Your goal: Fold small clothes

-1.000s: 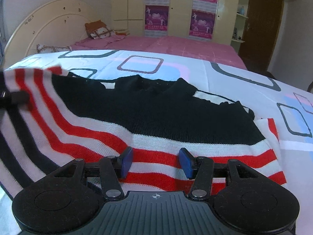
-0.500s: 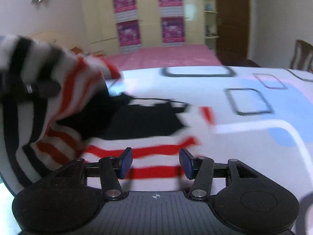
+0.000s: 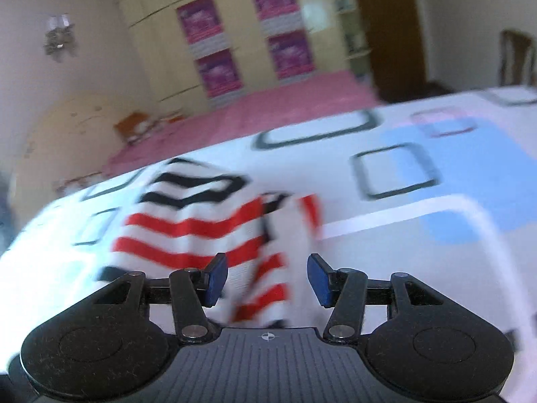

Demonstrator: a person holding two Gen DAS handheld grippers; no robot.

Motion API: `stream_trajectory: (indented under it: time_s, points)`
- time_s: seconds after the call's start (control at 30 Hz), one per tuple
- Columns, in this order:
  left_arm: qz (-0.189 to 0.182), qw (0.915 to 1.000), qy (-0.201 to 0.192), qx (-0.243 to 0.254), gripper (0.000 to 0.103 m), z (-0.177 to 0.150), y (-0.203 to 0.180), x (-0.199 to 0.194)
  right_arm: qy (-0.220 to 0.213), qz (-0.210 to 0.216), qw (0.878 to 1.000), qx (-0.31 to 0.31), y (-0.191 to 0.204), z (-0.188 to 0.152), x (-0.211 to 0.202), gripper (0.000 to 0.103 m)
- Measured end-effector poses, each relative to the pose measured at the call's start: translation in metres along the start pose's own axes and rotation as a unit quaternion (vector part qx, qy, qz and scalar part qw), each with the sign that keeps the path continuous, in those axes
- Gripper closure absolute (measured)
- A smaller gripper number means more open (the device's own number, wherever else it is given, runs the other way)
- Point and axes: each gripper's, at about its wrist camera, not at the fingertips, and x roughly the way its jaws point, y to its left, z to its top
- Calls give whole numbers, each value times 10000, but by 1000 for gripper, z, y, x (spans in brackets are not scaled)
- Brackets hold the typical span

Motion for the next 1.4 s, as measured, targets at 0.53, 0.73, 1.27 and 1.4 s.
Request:
stream_trajectory:
  time_s: [0.53, 0.73, 1.27, 1.4]
  points:
    - [997, 9850, -277, -1381, 32, 22, 100, -53, 602, 497, 9957, 494, -7, -6, 43, 81]
    - [837, 9841, -220, -1549, 32, 36, 104, -26, -109, -92, 9996, -235, -5, 3, -3, 83]
    - [802, 9786, 431, -1845, 31, 14, 100, -3, 145, -176, 9994, 276, -29, -19, -37, 79]
    - [681, 9790, 504, -1856, 40, 1, 98, -12, 279, -164, 9989, 345, -25, -35, -49, 79]
